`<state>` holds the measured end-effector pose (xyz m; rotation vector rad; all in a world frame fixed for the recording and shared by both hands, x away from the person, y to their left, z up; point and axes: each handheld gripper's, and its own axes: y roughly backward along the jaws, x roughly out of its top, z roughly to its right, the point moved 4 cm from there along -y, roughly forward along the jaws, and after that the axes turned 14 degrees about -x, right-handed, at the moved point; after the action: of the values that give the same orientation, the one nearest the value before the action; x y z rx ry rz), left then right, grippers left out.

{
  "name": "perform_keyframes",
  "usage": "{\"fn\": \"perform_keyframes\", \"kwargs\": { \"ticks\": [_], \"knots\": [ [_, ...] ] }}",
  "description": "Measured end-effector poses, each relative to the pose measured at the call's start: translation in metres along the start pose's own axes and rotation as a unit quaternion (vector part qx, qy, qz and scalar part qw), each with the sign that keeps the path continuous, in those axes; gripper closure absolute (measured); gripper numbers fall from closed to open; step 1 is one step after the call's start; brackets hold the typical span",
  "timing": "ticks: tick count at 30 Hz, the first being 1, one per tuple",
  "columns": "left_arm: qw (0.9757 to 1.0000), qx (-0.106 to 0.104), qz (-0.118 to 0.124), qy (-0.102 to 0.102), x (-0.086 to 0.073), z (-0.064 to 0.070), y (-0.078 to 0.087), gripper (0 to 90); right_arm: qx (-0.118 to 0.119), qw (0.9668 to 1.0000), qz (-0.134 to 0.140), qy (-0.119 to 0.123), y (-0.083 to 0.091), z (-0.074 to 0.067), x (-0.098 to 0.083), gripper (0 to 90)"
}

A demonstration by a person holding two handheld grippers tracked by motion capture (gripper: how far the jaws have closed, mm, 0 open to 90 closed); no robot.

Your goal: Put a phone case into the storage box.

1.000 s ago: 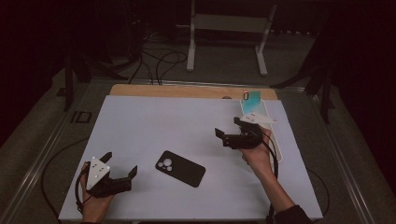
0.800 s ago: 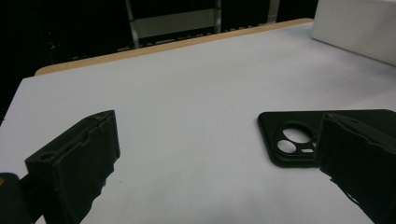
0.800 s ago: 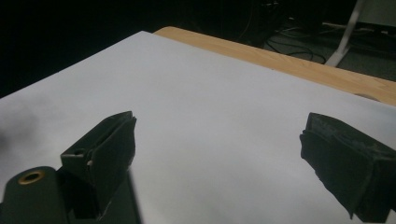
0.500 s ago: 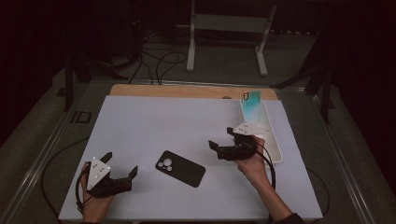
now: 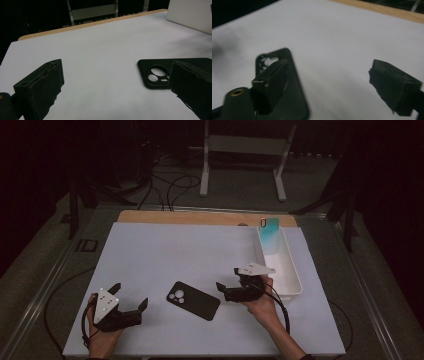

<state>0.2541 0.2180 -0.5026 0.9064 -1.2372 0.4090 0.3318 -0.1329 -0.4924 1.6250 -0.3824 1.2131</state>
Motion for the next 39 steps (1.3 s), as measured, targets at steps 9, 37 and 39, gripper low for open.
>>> {"fn": "perform_keyframes", "kwargs": {
  "ticks": [9, 37, 39],
  "knots": [
    [1.0000, 0.000, 0.001, 0.001, 0.000, 0.000, 0.001, 0.7, -0.006, 0.9980, -0.042, 0.047, -0.016, -0.012, -0.012, 81.2],
    [1.0000, 0.001, 0.001, 0.001, 0.000, 0.000, 0.001, 0.7, 0.027, 0.9820, -0.130, 0.134, -0.031, -0.044, -0.043, 90.0],
    [1.0000, 0.001, 0.001, 0.001, 0.000, 0.000, 0.001, 0.7, 0.029, 0.9827, -0.130, 0.129, -0.030, -0.043, -0.042, 89.3]
  ]
}}
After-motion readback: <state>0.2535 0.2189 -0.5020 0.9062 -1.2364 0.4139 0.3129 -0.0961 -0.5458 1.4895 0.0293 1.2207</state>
